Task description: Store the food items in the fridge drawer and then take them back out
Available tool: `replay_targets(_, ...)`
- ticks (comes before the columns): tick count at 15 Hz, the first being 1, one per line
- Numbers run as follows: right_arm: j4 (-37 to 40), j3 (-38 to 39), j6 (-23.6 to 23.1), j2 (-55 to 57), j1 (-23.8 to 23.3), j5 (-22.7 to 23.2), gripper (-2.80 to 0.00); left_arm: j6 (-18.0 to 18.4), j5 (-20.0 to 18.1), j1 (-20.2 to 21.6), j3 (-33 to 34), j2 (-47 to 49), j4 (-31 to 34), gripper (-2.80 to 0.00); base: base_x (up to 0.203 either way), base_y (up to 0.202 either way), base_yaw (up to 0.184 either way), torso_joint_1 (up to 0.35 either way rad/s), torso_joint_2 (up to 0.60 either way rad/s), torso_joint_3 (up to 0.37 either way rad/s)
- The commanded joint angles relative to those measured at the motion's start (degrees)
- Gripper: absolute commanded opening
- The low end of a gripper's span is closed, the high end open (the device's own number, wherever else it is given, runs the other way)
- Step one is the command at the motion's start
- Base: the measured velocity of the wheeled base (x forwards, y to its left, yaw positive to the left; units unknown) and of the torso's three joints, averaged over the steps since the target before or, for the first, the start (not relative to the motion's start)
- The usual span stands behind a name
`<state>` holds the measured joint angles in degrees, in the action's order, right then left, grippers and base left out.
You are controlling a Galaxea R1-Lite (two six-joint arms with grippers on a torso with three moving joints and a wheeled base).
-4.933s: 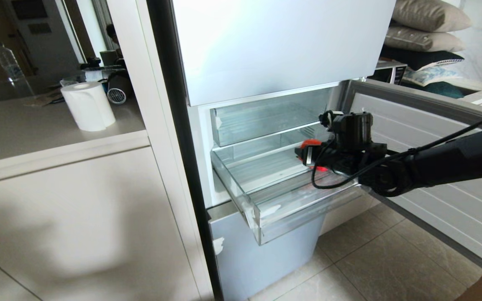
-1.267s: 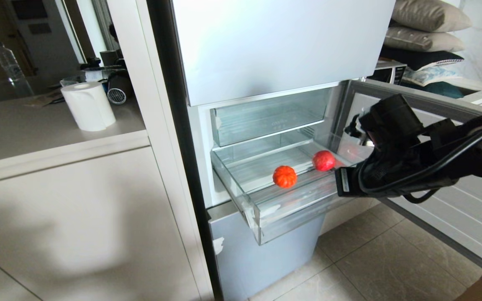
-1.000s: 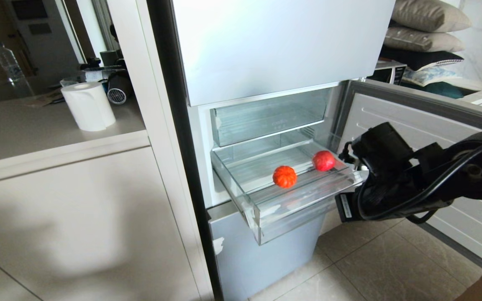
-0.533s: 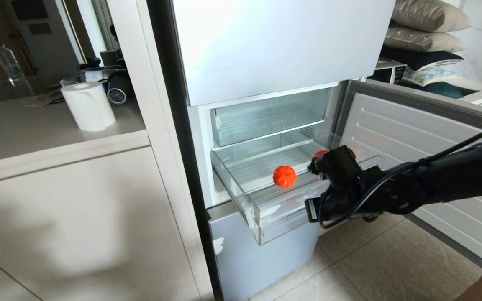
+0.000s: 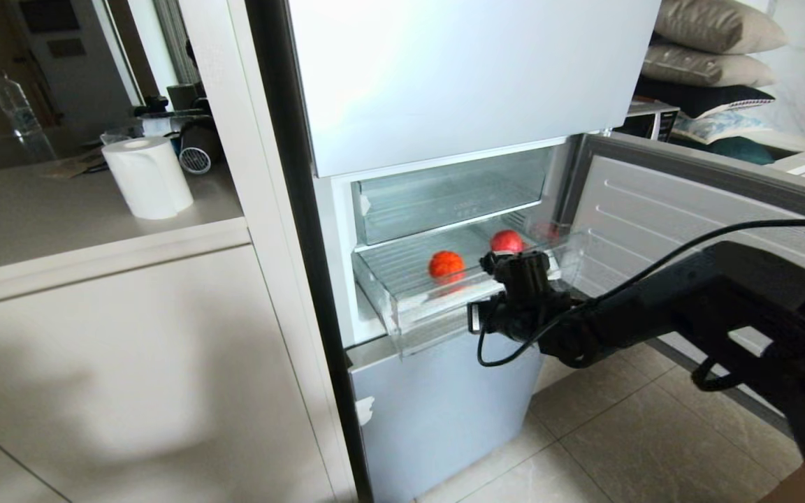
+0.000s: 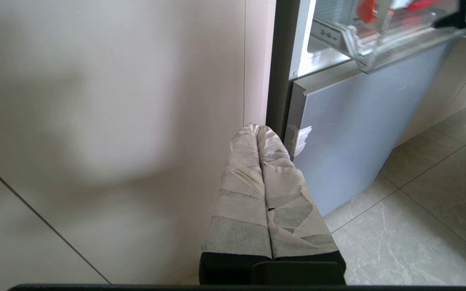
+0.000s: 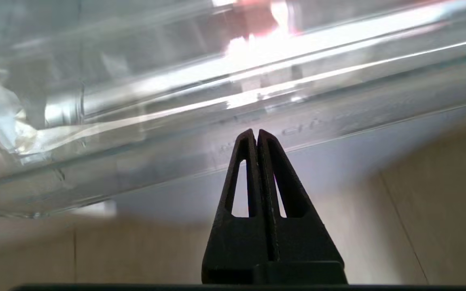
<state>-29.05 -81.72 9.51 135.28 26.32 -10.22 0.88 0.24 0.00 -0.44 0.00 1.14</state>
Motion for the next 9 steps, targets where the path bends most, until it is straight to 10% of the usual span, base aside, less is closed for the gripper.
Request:
replay_targets(1,-6.6,-0.5,-0.3,5.1,0.1,-0.1,-2.80,0.0,0.0,0.0,0.0,0.1,0.0,-2.80,0.000,0.000,0.000,0.000,0.00,0.000)
replay_targets(9,-14.3,2.2,-0.4,4.7,0.4,0.6,-2.80,0.0,0.0,0.0,0.0,0.1,0.0,-2.80,0.000,0.000,0.000,0.000,0.00,0.000)
